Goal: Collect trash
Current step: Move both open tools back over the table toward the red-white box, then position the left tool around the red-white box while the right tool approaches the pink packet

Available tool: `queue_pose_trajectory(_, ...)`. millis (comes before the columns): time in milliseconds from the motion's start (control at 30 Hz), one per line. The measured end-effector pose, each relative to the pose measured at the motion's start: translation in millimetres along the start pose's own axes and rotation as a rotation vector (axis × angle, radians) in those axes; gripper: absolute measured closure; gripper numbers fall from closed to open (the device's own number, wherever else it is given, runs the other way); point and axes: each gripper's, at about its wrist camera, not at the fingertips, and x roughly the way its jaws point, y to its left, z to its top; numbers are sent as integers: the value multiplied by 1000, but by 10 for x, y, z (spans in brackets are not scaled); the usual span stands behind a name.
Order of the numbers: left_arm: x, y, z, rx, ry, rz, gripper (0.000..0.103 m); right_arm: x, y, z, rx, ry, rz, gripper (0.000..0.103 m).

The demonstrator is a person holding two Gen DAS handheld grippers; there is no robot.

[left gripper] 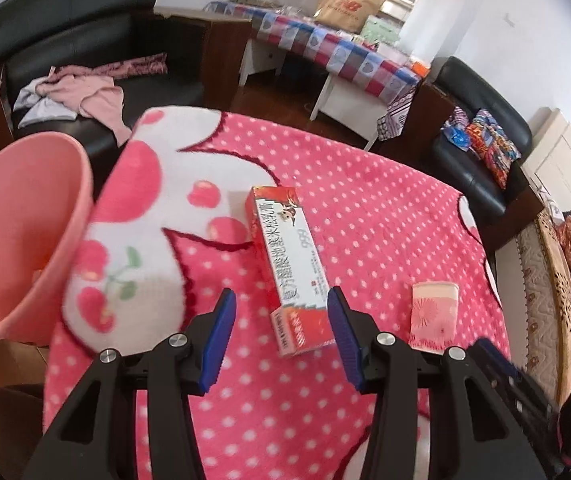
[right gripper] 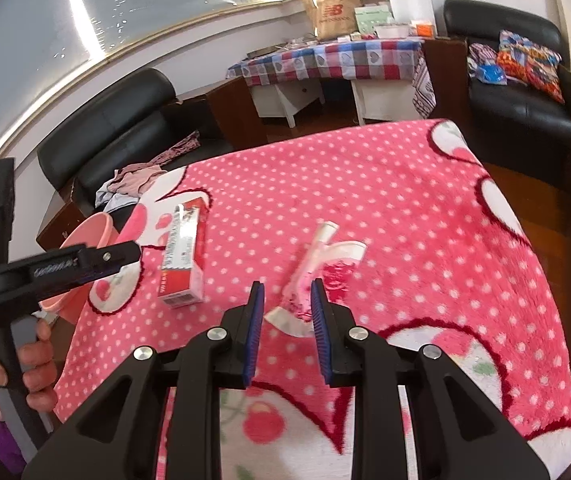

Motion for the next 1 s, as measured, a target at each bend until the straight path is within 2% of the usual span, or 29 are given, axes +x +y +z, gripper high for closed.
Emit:
queue_pose_trajectory(367, 333, -180, -34, -17, 43, 56, 56, 104, -96, -25, 7, 28, 20, 79)
queue_pose_trajectory(1000, 464, -347, -132, 15, 55, 113, 56, 164, -101, -30, 4, 45, 32, 79)
